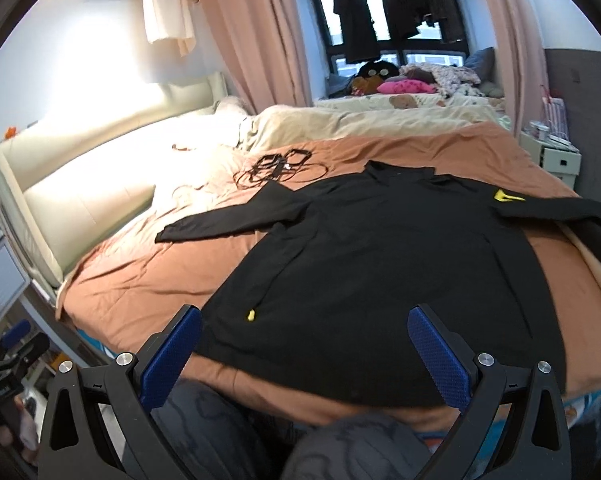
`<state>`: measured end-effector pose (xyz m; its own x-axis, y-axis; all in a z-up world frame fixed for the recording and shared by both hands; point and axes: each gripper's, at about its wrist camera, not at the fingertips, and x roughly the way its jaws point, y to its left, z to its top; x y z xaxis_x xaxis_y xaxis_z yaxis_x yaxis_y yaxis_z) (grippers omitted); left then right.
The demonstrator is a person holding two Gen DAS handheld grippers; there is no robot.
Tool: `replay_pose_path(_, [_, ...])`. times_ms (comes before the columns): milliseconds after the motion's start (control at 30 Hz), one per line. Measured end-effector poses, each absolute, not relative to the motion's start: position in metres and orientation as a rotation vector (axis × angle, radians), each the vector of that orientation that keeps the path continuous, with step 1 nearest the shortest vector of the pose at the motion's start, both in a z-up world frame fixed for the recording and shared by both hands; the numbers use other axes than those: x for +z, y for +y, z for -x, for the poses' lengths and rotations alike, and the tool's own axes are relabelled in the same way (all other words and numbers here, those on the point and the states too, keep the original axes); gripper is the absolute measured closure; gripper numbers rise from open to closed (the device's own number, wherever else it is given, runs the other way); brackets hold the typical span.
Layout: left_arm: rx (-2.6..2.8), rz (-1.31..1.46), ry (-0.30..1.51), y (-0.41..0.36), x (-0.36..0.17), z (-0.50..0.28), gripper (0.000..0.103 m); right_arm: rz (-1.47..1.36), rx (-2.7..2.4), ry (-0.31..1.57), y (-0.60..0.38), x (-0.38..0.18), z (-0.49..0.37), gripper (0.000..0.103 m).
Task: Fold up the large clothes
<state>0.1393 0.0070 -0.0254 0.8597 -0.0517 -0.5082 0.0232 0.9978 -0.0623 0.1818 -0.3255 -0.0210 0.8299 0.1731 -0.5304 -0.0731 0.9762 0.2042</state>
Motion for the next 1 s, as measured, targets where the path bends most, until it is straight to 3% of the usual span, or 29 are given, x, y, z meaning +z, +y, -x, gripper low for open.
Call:
replay_pose_path(367, [-0.01, 0.107, 0.621, 0.027, -0.036, -0.248, 0.006, -0.173, 0.163, 0.639, -0.297, -0.027, -0.297, 0.0])
replay_pose_path(433, [-0.011, 0.127, 0.64, 0.032, -0.041, -0.272, 0.011, -0.19, 0.162, 0.648, -0.295, -0.031, -0.321, 0.002])
replay_pose_path(500, [-0.006, 0.147, 0.672, 0.037, -0.045, -0.297, 0.028, -0.215, 0.166, 0.664, -0.295, -0.036, -0.339, 0.012])
replay_pose_path(667, [0.023, 0.205, 0.725, 0.054, -0.053, -0.352, 0.029, -0.294, 0.153, 0.723, -0.298, -0.055, -0.397, 0.025])
replay_pose_path(1000, [0.035, 0.3, 0.819, 0.084, -0.08, -0.462, 0.029, -0.415, 0.151, 0.789, -0.301, -0.094, -0.485, 0.034])
